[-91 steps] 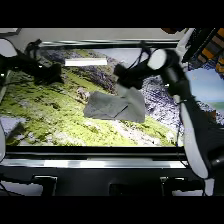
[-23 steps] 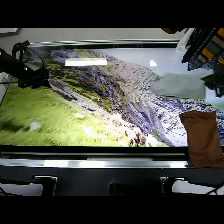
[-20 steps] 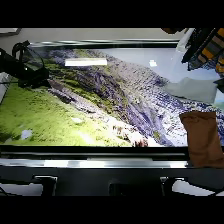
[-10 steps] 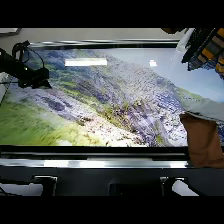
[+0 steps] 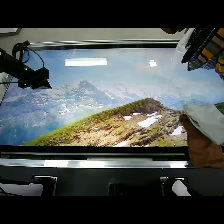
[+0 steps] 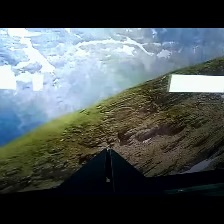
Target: Fold the clothes and pants, and hang the long-sleeved shirts on hangers.
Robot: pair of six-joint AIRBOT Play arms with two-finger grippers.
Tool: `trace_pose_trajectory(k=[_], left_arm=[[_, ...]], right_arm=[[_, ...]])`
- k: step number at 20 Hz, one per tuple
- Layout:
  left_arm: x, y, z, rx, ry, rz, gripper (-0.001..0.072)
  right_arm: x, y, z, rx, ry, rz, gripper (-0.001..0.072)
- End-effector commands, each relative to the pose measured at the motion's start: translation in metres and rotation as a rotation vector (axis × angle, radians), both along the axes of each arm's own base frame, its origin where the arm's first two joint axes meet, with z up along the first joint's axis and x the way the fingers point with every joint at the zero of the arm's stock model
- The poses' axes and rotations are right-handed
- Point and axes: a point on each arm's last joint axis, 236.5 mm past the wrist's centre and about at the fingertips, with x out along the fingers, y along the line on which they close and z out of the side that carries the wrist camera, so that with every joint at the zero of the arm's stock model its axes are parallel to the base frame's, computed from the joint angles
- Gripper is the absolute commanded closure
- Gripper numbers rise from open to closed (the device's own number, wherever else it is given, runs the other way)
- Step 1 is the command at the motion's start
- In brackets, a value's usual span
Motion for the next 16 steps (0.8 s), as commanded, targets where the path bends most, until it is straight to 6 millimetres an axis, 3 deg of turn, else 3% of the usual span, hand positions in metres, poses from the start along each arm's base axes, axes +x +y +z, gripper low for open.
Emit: trace_pose_trajectory(k=[1, 4, 6, 11, 16], left_arm=[[0.0, 0.0, 0.0, 0.0, 0.001, -0.001, 0.0682], [0.0, 0.0, 0.0, 0.0, 0.001, -0.001, 0.0682], [0.0, 0.0, 0.0, 0.0, 0.001, -0.001, 0.0682], [0.0, 0.0, 0.0, 0.0, 0.001, -0.001, 0.0682], [0.0, 0.0, 0.0, 0.001, 0.001, -0.001, 0.0683]], right_arm=[[-0.03, 0.008, -0.045, 0.007, 0.093, 0.007, 0.0682], [-0.05, 0.012, -0.08, 0.019, 0.181, 0.017, 0.0681], [-0.062, 0.007, -0.093, -0.003, 0.231, 0.025, 0.0681], [-0.083, 0.0, -0.105, -0.041, 0.321, 0.036, 0.0681], [-0.096, 0.004, -0.114, -0.025, 0.372, 0.038, 0.068]])
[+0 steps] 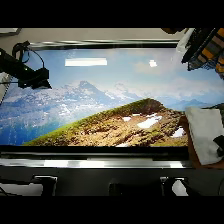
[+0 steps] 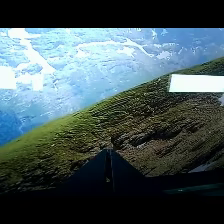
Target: Fold the clothes and pants, and hang the long-sleeved shirts on hangers.
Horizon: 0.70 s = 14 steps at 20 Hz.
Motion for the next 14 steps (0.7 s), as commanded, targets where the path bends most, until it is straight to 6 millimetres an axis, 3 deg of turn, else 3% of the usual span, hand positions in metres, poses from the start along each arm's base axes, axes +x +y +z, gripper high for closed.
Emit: trace_pose_trajectory(k=[1, 4, 6, 8, 9, 11, 13, 14], left_arm=[[0.0, 0.0, 0.0, 0.0, 0.0, -0.001, 0.0682], [0.0, 0.0, 0.0, 0.0, 0.001, -0.001, 0.0682], [-0.002, 0.0, -0.001, 0.0, 0.007, -0.003, 0.0682], [-0.002, 0.0, -0.001, 0.0, 0.007, -0.003, 0.0682], [-0.001, 0.0, -0.001, 0.0, 0.007, -0.003, 0.0682], [0.0, 0.0, -0.001, 0.001, 0.0, -0.002, 0.0683], [0.009, 0.0, 0.001, 0.02, -0.042, -0.016, 0.0684], [0.014, 0.002, 0.003, 0.05, -0.067, -0.018, 0.0684]], right_arm=[[-0.011, 0.001, -0.007, 0.002, 0.044, 0.003, 0.0679], [-0.025, 0.004, -0.011, 0.01, 0.102, -0.001, 0.0665], [-0.031, 0.006, -0.011, 0.017, 0.128, -0.001, 0.0415], [-0.026, 0.007, -0.008, 0.04, 0.12, 0.05, 0.0392], [-0.012, 0.01, -0.005, 0.051, 0.062, 0.056, 0.0404], [0.055, 0.032, 0.006, 0.137, -0.227, 0.148, 0.049], [0.142, 0.073, 0.043, 0.246, -0.605, 0.32, 0.0642], [0.175, 0.096, 0.064, 0.284, -0.734, 0.409, 0.0658]])
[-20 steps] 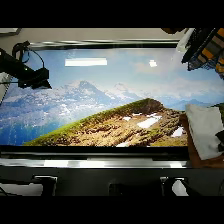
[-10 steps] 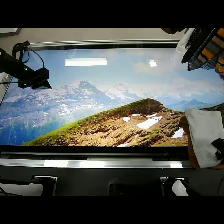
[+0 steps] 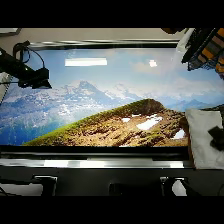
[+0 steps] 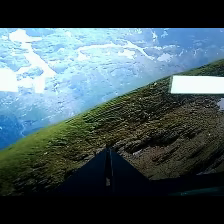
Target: Fold the clothes and pants, and hang the long-sleeved shirts on hangers.
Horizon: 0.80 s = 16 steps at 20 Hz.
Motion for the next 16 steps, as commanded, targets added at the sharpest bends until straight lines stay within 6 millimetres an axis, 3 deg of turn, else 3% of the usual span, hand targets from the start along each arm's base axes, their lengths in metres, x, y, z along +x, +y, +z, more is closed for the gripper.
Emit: trace_pose_trajectory(k=[1, 2, 4, 6, 8, 11, 14, 16], left_arm=[[0.015, 0.005, 0.006, 0.081, -0.079, -0.007, 0.0684], [0.018, 0.007, 0.01, 0.133, -0.108, -0.018, 0.0685], [0.017, 0.003, 0.016, 0.207, -0.152, -0.054, 0.0685], [0.007, -0.008, 0.012, 0.217, -0.172, -0.1, 0.0685], [-0.01, -0.009, 0.001, 0.219, -0.165, -0.097, 0.0684], [-0.036, 0.005, -0.008, 0.272, -0.135, -0.084, 0.0683], [-0.056, 0.012, -0.014, 0.296, -0.055, -0.084, 0.0682], [-0.058, 0.011, -0.016, 0.293, -0.044, -0.083, 0.0682]], right_arm=[[0.125, 0.085, 0.068, 0.168, -0.524, 0.295, 0.0679], [0.14, 0.118, 0.075, 0.184, -0.562, 0.404, 0.0679], [0.149, 0.185, 0.072, 0.18, -0.547, 0.649, 0.0679], [0.146, 0.251, 0.064, 0.141, -0.518, 0.916, 0.068], [0.135, 0.297, 0.057, 0.077, -0.487, 1.121, 0.068], [0.123, 0.332, 0.056, 0.015, -0.482, 1.283, 0.068], [0.119, 0.338, 0.056, 0.024, -0.481, 1.3, 0.0679], [0.119, 0.338, 0.056, 0.023, -0.482, 1.3, 0.0679]])
